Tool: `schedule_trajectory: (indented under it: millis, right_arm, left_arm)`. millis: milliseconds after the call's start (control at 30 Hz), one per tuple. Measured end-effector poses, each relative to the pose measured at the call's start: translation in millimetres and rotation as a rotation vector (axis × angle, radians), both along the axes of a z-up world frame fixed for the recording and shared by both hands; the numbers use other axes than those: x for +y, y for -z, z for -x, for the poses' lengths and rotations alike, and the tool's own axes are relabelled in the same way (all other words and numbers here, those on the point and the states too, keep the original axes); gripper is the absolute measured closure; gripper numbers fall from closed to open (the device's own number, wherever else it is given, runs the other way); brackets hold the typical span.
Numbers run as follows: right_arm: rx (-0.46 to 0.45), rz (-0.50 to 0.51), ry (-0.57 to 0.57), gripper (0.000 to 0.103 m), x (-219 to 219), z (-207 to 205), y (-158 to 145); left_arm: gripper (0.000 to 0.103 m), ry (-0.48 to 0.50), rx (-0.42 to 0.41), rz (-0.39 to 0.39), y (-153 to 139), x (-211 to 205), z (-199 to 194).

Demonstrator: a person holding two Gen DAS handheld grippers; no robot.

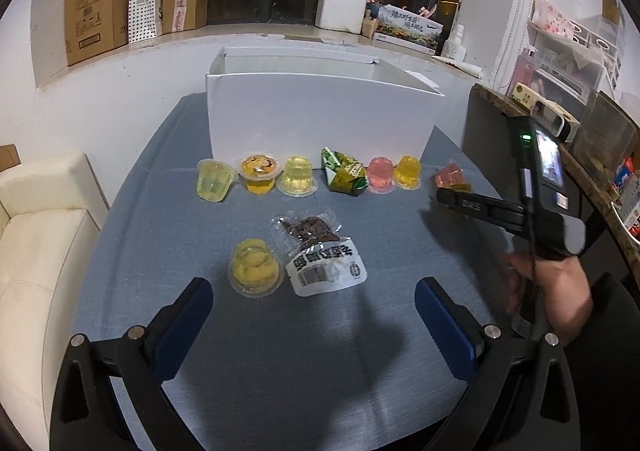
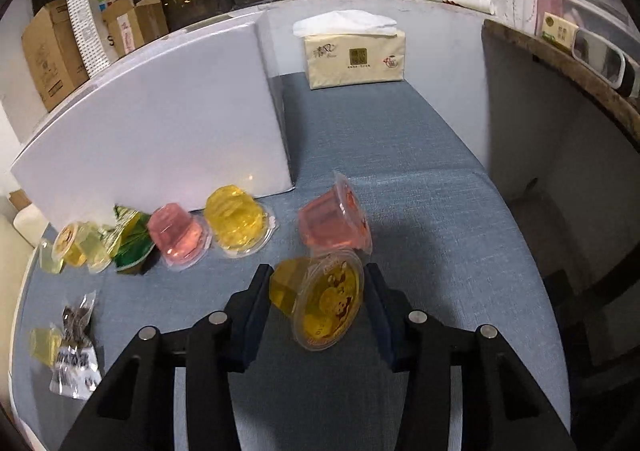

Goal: Organize snacks
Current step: 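Grasp a yellow jelly cup with the left tool while the right tool holds its cup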

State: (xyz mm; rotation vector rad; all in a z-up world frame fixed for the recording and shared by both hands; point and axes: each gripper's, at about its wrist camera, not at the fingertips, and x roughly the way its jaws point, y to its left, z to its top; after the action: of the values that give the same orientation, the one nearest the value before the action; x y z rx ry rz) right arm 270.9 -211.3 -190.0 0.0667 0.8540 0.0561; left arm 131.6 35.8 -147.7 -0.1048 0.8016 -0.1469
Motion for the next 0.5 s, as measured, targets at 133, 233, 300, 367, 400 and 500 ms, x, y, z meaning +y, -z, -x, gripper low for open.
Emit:
schedule_trajectory:
  millis: [133,233,300,367,400,500]
  right_arm:
    - [-0.063,0.041,-0.050,0.053,9,26,-18]
    - [-0.100,0.033,-0.084,0.054,11,47,-33]
    - [-0.124,0.033,-0.114,0.053,15,64,-42]
    - [-0.137,0.028,-0.141,0.053,18,80,-47]
    - [-0.144,0.021,-0.149,0.053,19,87,-50]
    - [-0.162,-0.003,-0.165,0.053,18,101,-56]
  left_arm:
    - [0.000,-0.013,0.009,0.000,6,7,0]
    - [0.000,-0.005,0.022,-0.006,14,8,-4]
    - [0.000,-0.016,0.037,-0.018,21,9,-9]
    - [0.000,-0.012,0.045,-0.018,29,10,-15]
    - [0.000,-0.007,0.048,-0.025,32,10,-19]
    - [0.000,-0.025,0.055,-0.043,38,15,-28]
